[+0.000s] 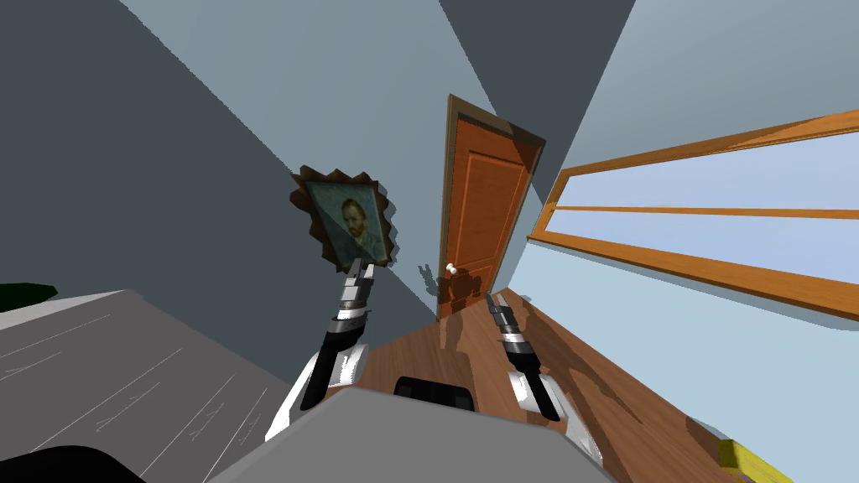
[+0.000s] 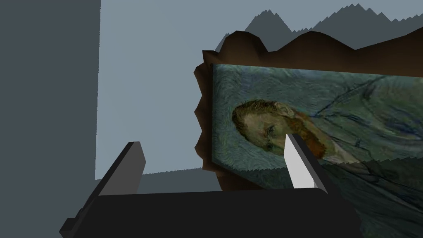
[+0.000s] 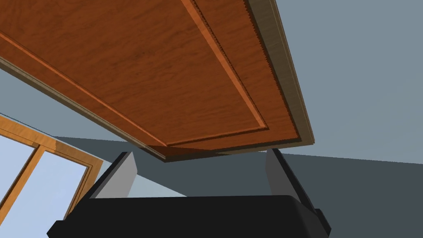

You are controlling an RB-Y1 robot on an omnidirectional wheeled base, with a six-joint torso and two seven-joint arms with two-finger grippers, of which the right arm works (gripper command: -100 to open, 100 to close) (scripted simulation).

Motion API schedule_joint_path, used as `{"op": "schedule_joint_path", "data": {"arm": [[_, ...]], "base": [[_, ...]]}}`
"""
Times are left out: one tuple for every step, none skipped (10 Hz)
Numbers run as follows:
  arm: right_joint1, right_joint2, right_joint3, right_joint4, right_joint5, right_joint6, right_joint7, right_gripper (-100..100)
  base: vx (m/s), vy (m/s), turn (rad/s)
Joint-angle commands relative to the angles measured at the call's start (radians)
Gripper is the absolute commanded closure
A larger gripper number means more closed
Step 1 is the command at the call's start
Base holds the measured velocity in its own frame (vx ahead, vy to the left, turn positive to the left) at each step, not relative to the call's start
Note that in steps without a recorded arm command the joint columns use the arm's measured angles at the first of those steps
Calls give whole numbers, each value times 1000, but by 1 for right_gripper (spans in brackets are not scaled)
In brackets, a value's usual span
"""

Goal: Pull the door open

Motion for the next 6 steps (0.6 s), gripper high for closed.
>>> {"op": "schedule_joint_path", "data": {"arm": [[-4, -2, -3, 30, 7, -6, 18, -100], [-16, -3, -8, 65, 17, -12, 44, -100], [-16, -3, -8, 65, 17, -12, 44, -100], [-28, -5, -13, 99, 28, -18, 69, -100], [-28, -5, -13, 99, 28, -18, 69, -100], [-40, -6, -18, 134, 38, -24, 95, -100]], "base": [[65, -32, 58], [47, -31, 69], [38, -25, 58], [53, -25, 95], [37, -22, 48], [41, -22, 87]]}}
